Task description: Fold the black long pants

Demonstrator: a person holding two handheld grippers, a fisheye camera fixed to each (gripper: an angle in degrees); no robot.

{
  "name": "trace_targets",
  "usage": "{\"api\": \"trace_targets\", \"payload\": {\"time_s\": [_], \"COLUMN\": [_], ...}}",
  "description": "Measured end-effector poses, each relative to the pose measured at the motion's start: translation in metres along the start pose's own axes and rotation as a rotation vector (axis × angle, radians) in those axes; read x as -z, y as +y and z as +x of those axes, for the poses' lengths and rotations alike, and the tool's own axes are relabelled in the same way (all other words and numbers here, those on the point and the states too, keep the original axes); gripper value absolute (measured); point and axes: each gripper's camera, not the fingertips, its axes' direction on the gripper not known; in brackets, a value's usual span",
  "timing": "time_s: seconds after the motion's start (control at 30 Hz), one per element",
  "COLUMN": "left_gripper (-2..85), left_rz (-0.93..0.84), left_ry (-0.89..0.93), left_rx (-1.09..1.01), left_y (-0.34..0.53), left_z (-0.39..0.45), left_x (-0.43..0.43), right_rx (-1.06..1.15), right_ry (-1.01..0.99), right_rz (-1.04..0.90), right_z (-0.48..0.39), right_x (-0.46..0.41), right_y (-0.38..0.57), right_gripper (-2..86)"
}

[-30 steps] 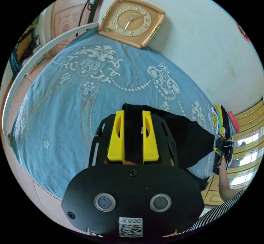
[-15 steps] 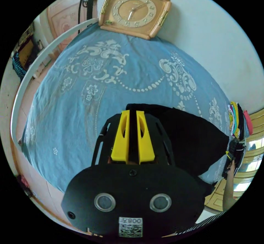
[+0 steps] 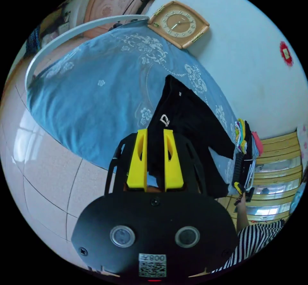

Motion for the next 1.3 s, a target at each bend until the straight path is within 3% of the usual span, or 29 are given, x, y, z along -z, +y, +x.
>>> {"api": "trace_targets", "payload": {"time_s": [0.27, 0.53, 0.63, 0.83, 1.0, 1.3], "left_gripper": [9.8, 9.5, 9.0, 8.0, 7.9, 5.8], "left_rz": [-0.011, 0.02, 0.016, -0.091, -0.327, -0.572], "left_ry": [0.32, 0.301, 0.31, 0.181, 0.171, -0.12], "left_rx": [0.181, 0.219, 0.222, -0.301, -0.815, -1.336], "left_y": [0.085, 0.135, 0.155, 0.177, 0.21, 0.287], "left_z": [-0.057, -0.071, -0.072, 0.017, 0.138, 0.251], "left_x": [-0.044, -0.086, -0.108, -0.166, -0.288, -0.482], "right_rx": [-0.228, -0.316, -0.316, -0.355, -0.343, -0.263], "right_ry": [-0.23, -0.435, -0.399, -0.417, -0.421, -0.459], "right_rz": [0.017, 0.103, 0.075, 0.026, 0.006, 0.046], "right_z": [0.063, 0.083, 0.084, 0.092, 0.088, 0.071], "right_x": [0.023, 0.03, 0.035, 0.036, 0.039, 0.062], "right_y": [0.121, 0.13, 0.129, 0.129, 0.134, 0.147], "right_gripper": [7.9, 8.3, 8.0, 7.3, 4.9, 1.2]}}
